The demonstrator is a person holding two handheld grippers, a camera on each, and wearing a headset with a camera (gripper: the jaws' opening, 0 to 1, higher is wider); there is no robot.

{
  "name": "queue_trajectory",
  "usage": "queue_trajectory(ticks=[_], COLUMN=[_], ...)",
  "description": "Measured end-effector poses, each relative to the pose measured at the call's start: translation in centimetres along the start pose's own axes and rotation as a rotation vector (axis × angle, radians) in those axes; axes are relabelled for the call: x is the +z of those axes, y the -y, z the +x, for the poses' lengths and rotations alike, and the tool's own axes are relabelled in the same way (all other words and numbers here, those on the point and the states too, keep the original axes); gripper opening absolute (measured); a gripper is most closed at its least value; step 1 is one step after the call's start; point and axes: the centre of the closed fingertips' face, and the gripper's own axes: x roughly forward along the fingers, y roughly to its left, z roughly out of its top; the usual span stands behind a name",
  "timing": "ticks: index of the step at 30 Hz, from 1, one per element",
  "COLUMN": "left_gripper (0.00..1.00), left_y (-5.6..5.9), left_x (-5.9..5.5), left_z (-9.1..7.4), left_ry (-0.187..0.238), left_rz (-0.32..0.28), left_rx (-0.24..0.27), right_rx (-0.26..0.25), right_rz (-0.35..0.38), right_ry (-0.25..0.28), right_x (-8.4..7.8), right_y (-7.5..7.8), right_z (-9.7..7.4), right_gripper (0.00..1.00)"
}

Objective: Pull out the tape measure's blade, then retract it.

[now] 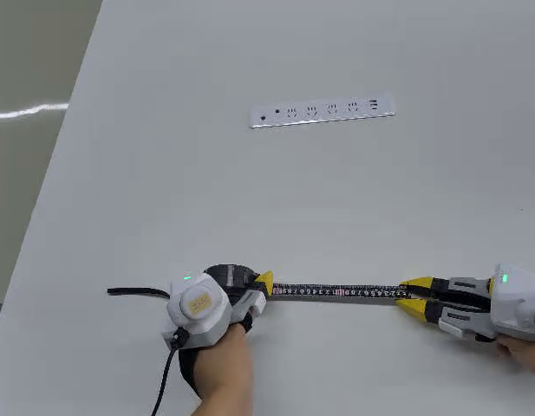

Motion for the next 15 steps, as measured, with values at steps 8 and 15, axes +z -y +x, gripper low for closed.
queue_trajectory(ticks=[8,15], left_gripper=[0.72,0.72], left_y=[0.0,0.0], left_x=[0.0,0.0], left_z=[0.0,0.0], left_ry=[-0.003,-0.005], left_rz=[0.001,0.001], left_rx=[-0.001,-0.001], right_rx=[0.011,0.023], right_rz=[-0.018,-0.031], right_ry=[-0.001,0.007], right_x=[0.3,0.6], right_y=[-0.3,-0.4], right_z=[0.8,1.6], right_gripper=[0.11,0.11])
